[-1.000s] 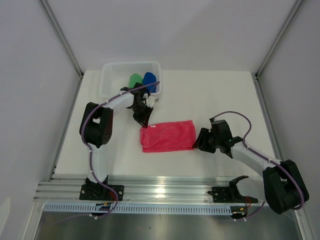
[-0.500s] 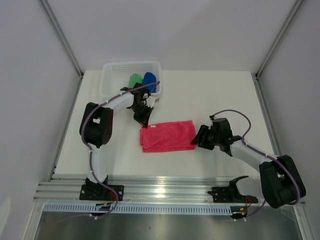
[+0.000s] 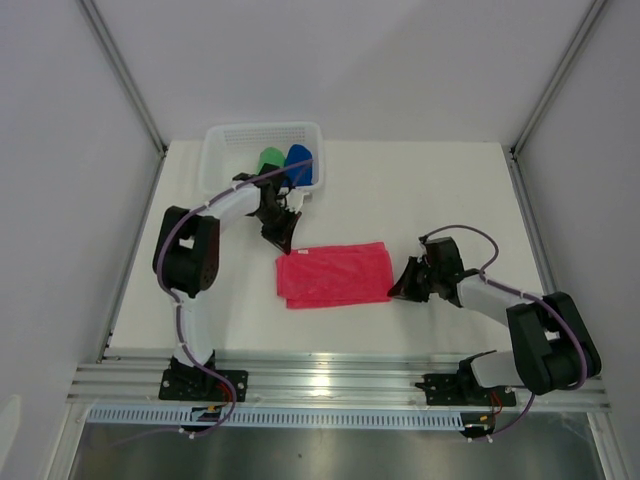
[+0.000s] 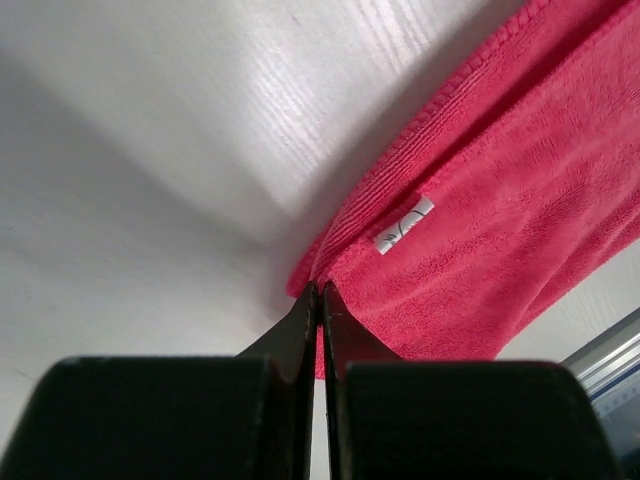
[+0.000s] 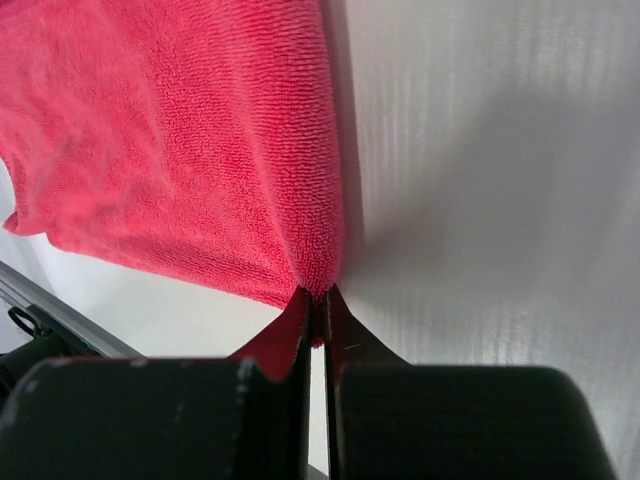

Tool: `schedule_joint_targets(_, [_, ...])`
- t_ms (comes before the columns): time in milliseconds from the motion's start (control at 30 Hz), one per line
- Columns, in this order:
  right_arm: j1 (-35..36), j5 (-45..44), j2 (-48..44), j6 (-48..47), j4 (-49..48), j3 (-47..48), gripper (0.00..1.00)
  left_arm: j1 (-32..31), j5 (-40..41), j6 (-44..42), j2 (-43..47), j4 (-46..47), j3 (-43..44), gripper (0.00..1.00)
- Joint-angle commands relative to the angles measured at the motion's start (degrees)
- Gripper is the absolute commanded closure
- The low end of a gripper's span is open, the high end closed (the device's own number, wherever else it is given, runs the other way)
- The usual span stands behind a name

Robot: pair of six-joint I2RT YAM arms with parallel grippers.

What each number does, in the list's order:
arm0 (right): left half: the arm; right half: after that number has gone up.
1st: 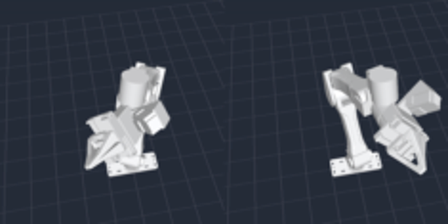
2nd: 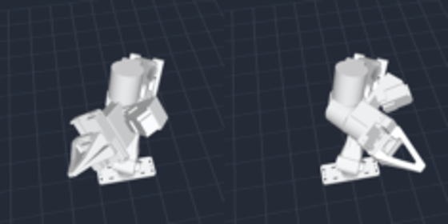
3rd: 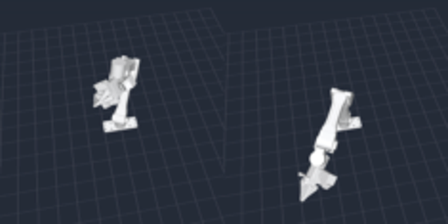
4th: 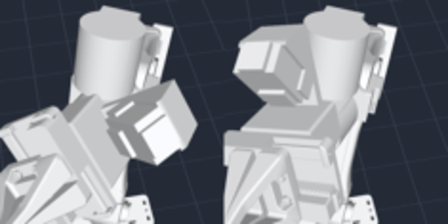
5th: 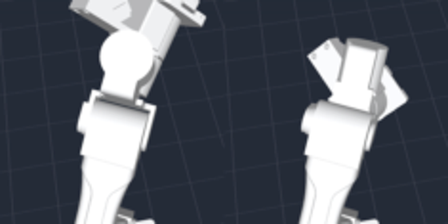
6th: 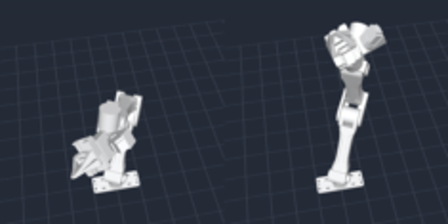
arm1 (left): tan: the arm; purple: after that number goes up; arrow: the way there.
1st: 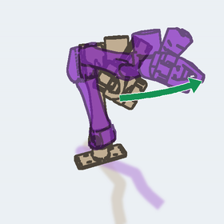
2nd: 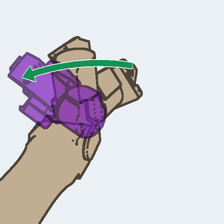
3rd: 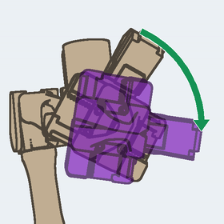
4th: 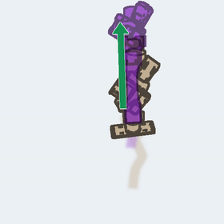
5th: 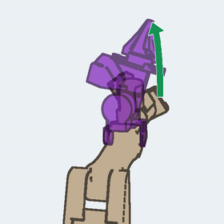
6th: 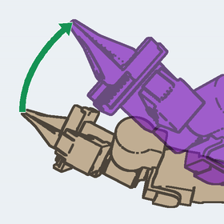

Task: Roll the towels
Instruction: Fold the towel

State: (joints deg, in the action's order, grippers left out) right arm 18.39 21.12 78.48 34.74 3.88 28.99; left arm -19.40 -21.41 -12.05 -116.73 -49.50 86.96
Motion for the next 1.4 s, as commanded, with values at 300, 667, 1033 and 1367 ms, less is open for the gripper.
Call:
schedule_joint_targets(300, [1.4, 2.4, -7.1, 1.6, 3.7, -3.0, 0.83, 2.7, -3.8, -1.3, 3.8, -1.7, 0.3, 0.99])
schedule_joint_targets(667, [-5.7, -2.1, -2.1, -9.8, 10.0, 13.1, 0.58, 3.1, -2.1, -1.3, 7.9, -6.9, 1.1, 0.5])
schedule_joint_targets(1033, [0.3, 3.1, 16.8, -33.7, 11.2, 31.9, 0.64, 0.3, -5.2, 0.9, 16.3, -7.7, -18.9, 0.43])
schedule_joint_targets(1367, [5.4, 3.5, 28.4, -40.9, 18.7, 40.1, 0.62, -0.2, -5.0, 4.4, 11.7, -1.7, -18.4, 0.41])
